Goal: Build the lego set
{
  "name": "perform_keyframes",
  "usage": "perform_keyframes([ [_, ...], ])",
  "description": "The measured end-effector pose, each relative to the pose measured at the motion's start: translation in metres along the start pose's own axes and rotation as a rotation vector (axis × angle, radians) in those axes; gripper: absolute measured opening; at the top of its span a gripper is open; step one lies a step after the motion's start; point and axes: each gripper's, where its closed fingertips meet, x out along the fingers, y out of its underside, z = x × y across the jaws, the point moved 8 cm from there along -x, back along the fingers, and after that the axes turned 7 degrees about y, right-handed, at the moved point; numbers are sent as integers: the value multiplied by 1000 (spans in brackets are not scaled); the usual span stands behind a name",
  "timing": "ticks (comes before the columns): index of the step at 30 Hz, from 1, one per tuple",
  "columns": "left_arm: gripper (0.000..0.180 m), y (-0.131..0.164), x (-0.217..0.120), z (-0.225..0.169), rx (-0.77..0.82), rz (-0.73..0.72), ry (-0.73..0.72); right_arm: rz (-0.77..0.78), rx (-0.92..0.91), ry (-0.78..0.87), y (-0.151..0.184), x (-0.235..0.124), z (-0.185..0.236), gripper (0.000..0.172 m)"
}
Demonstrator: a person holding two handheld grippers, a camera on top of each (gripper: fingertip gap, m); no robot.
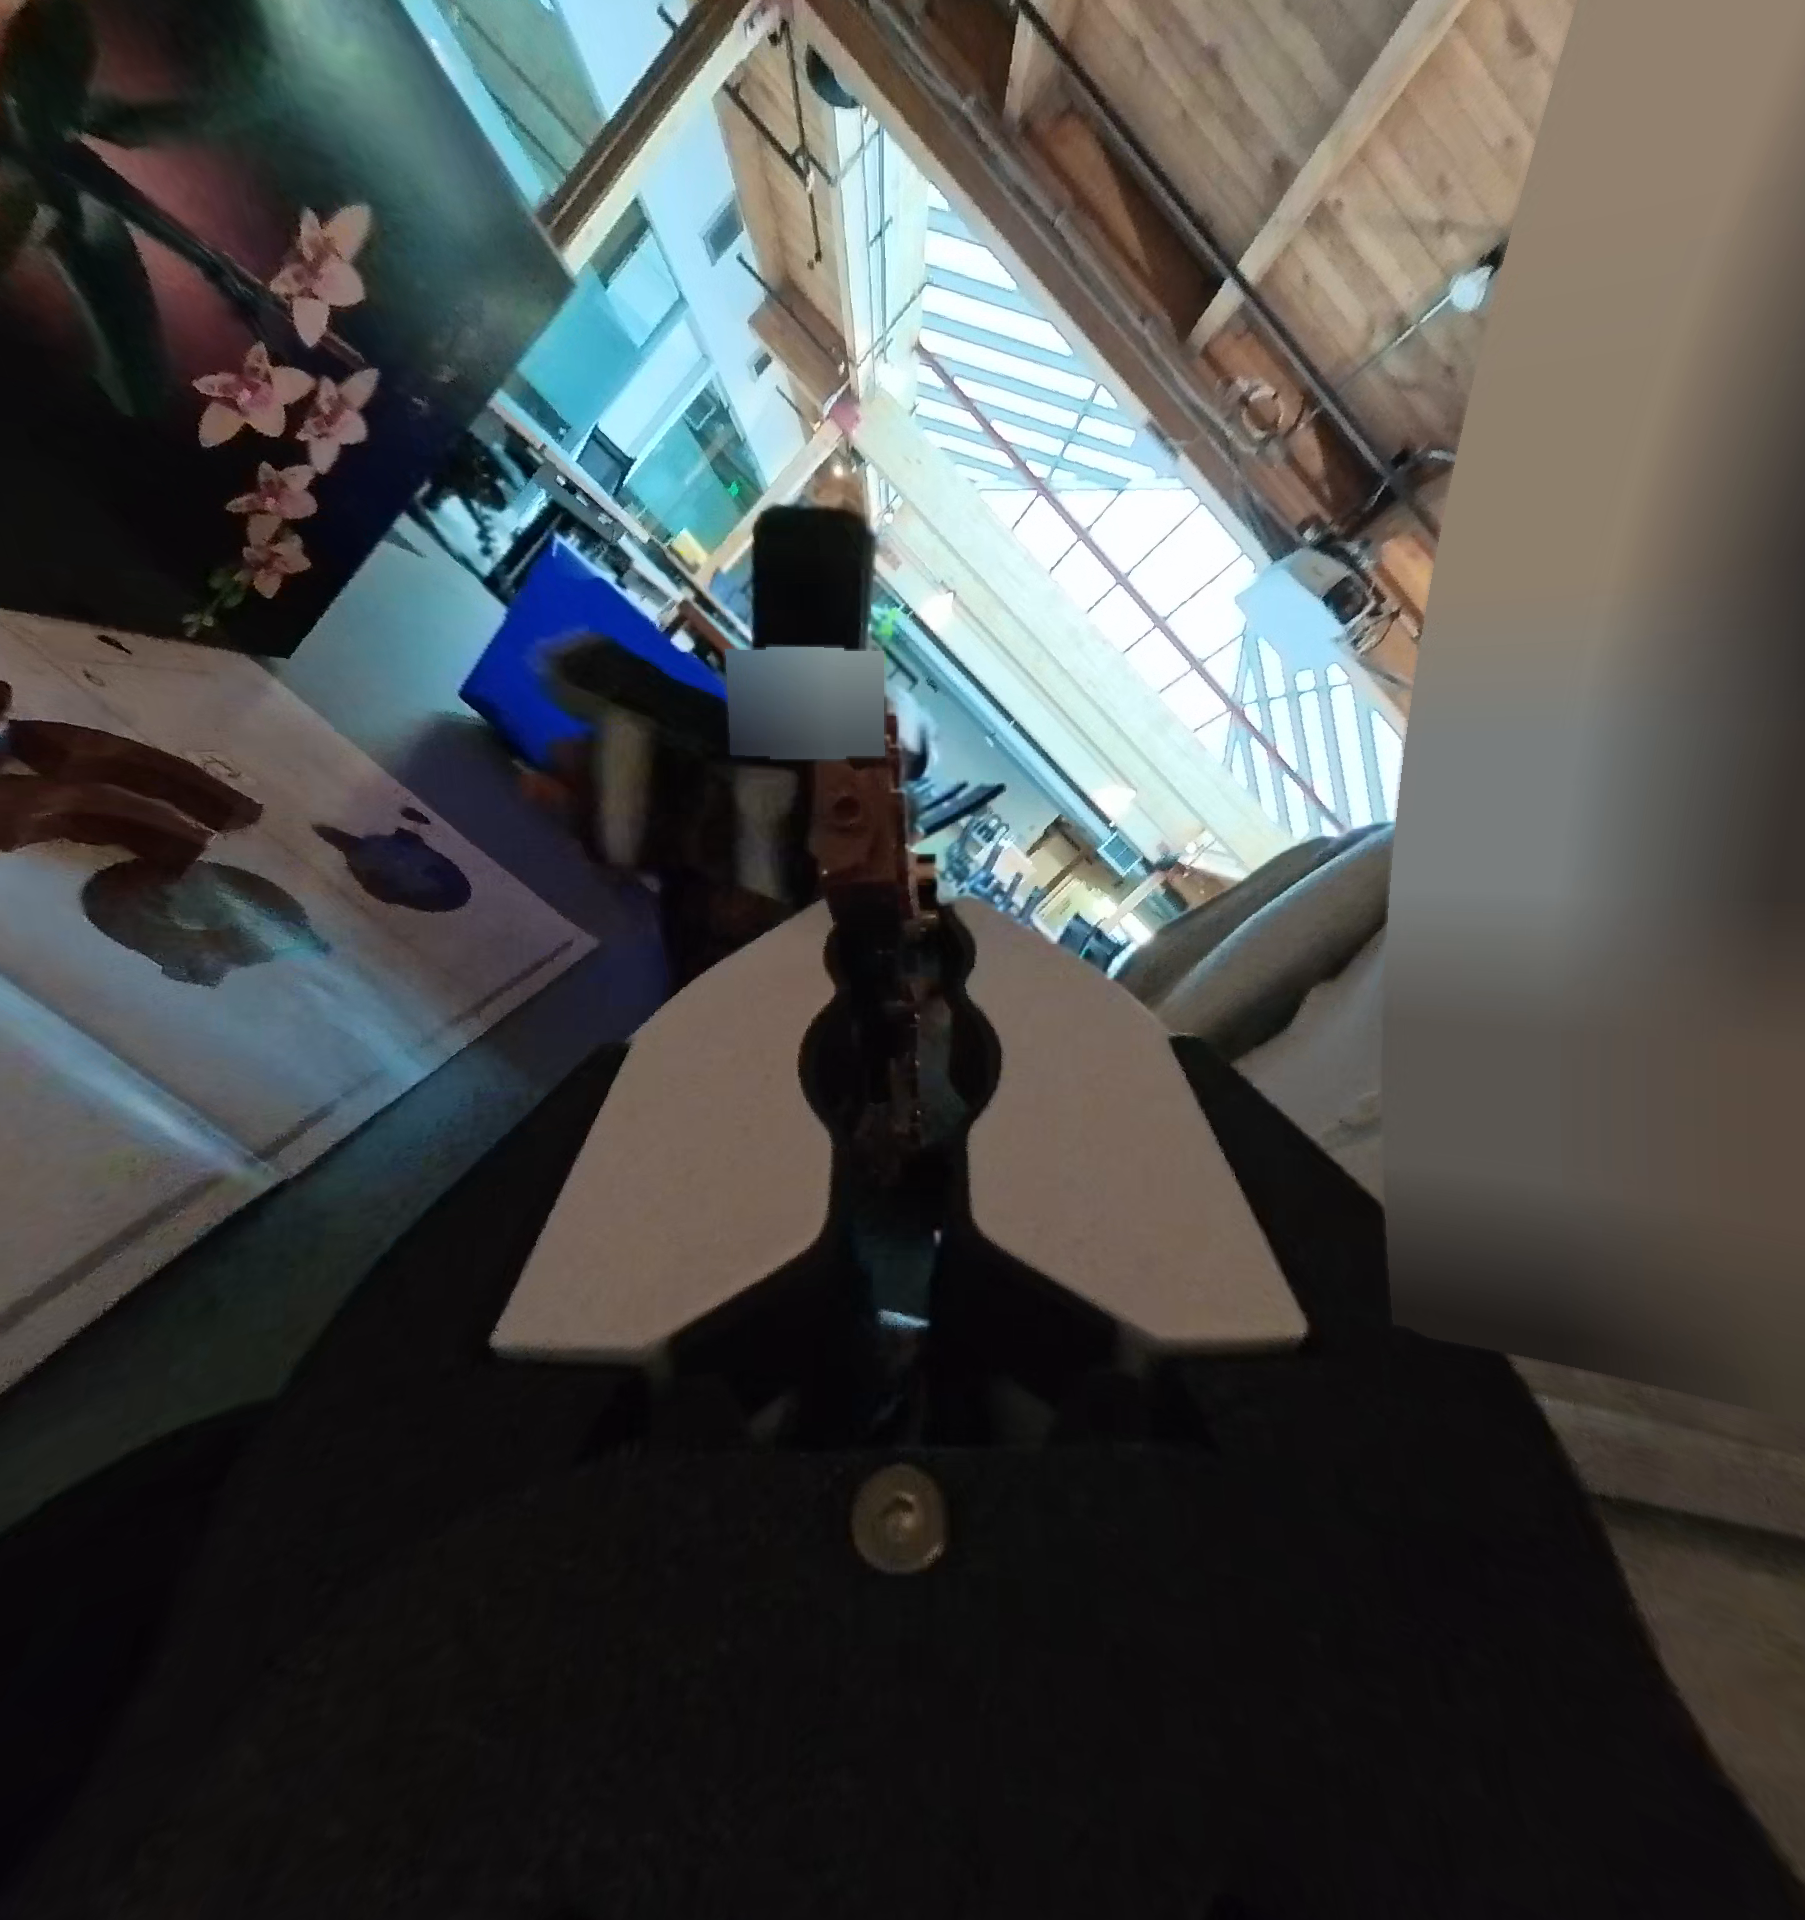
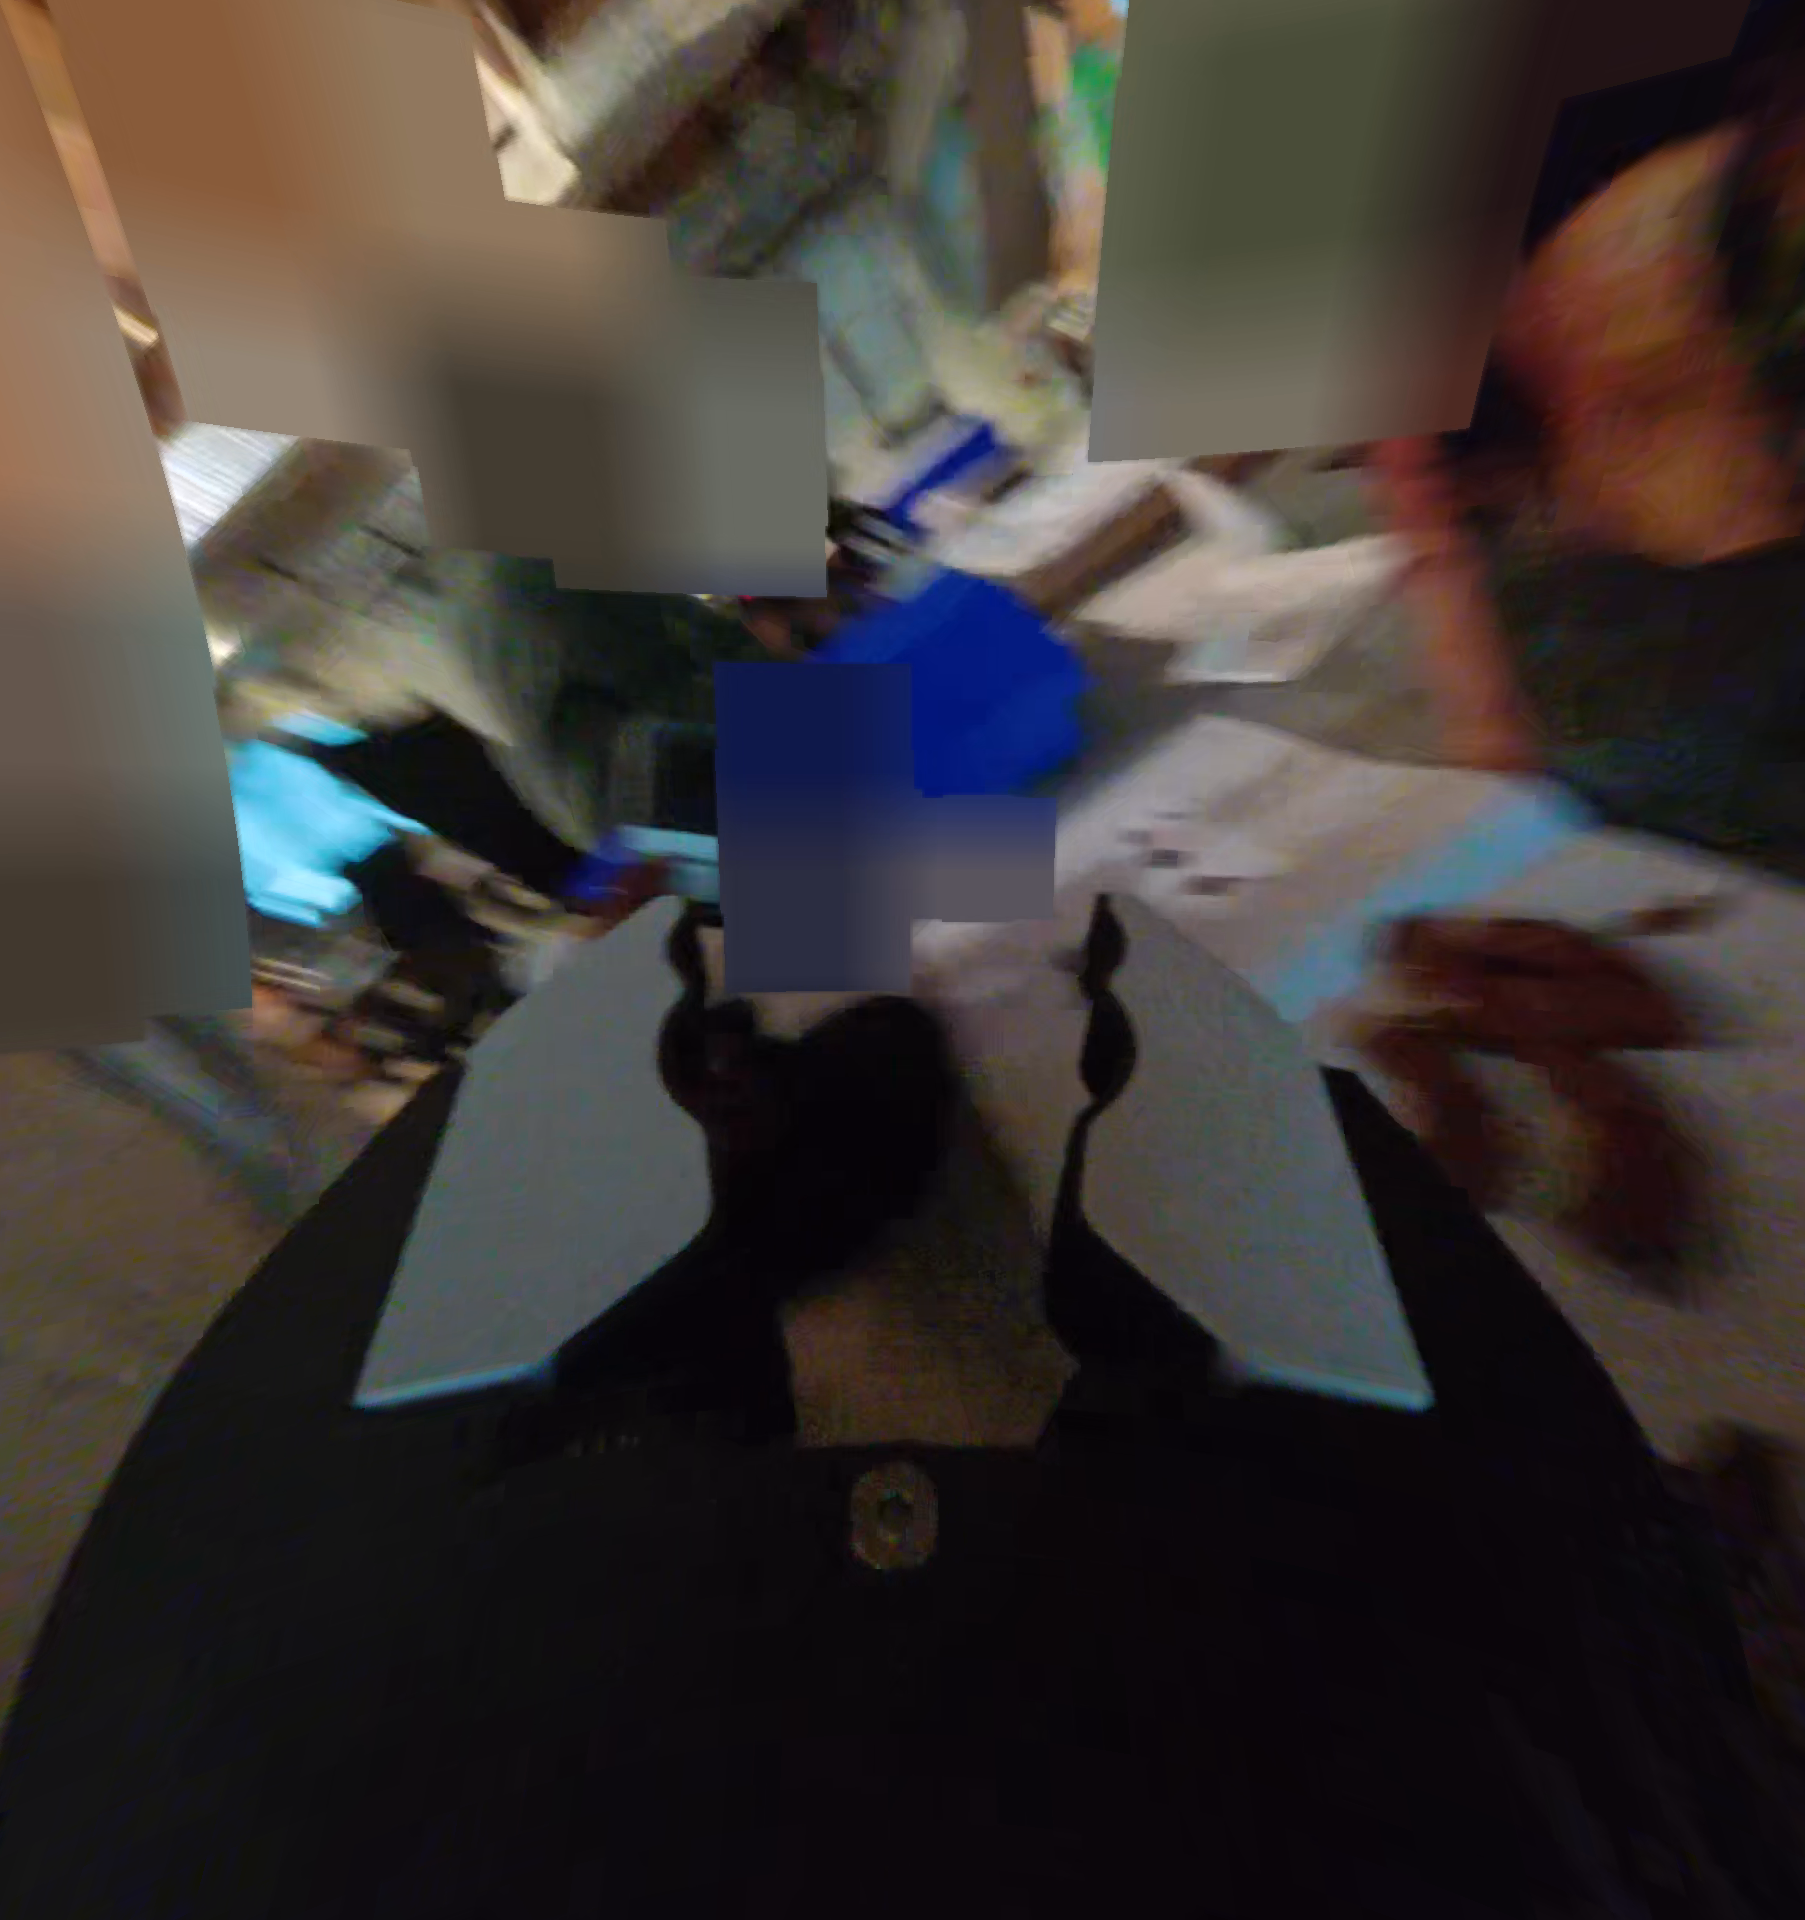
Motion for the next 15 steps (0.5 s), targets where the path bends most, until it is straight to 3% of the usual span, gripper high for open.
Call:
perform_keyframes([
  [2, 13, 0, -2, 1, -12, -9, 11, 178, -225, 292, -8, 2, -34, 101],
  [3, 13, 0, -1, 1, -15, -4, 11, 301, -300, 390, -8, 5, -47, 104],
  [5, 13, 2, 0, 2, -21, 17, 16, 476, -334, 471, -5, 15, -65, 93],
  [8, 13, 2, 2, 5, -47, 37, 17, 606, -334, 510, 4, 27, -80, 67],
  [12, 13, 1, -1, 10, -94, 13, -19, 612, -387, 533, 9, 26, -88, 43],
  [15, 13, -1, -2, 16, -141, -8, -59, 544, -338, 511, 4, 18, -85, 59],
])
